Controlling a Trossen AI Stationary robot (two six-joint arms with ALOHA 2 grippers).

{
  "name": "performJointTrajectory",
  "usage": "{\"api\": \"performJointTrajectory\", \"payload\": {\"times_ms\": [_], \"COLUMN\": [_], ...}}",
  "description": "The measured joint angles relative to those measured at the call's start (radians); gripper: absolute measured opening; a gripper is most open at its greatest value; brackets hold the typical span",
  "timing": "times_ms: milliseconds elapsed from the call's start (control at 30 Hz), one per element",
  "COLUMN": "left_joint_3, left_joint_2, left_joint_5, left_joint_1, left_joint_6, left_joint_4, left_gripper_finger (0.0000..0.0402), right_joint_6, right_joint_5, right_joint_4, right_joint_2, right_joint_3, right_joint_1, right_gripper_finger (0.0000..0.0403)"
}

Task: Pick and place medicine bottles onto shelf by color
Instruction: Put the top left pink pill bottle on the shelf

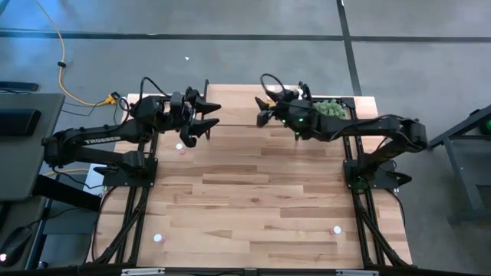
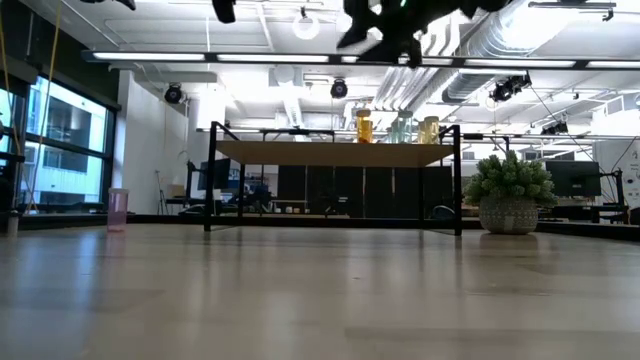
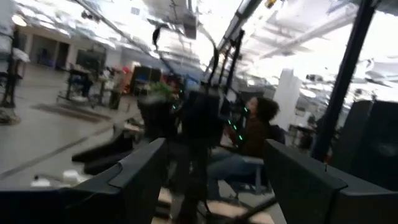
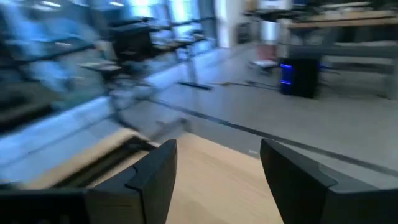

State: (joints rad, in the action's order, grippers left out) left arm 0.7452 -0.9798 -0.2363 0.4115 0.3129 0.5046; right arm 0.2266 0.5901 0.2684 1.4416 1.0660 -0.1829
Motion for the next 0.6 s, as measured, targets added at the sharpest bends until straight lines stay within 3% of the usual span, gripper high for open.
{"api": "performJointTrajectory", "payload": {"times_ms": [200, 300, 400, 600], "left_joint_3": [0.000, 0.000, 0.000, 0.000], "left_joint_2": [0.082, 0.147, 0.211, 0.268], "left_joint_5": [-0.023, -0.022, -0.022, 0.057], "left_joint_1": [0.013, 0.014, 0.003, -0.046], "left_joint_6": [-0.014, -0.035, -0.038, -0.078], "left_joint_4": [-0.198, -0.317, -0.418, -0.490], "left_gripper_finger": [0.0255, 0.0255, 0.0255, 0.0255], "right_joint_6": [-0.009, 0.005, 0.001, 0.000], "right_joint_5": [-0.408, -0.557, -0.588, -0.538], "right_joint_4": [-0.043, -0.119, -0.209, -0.250], "right_joint_2": [-0.114, -0.163, -0.203, -0.226], "right_joint_3": [0.000, 0.000, 0.000, 0.000], "right_joint_1": [0.000, 0.007, 0.033, 0.092], "right_gripper_finger": [0.0223, 0.0223, 0.0223, 0.0223]}}
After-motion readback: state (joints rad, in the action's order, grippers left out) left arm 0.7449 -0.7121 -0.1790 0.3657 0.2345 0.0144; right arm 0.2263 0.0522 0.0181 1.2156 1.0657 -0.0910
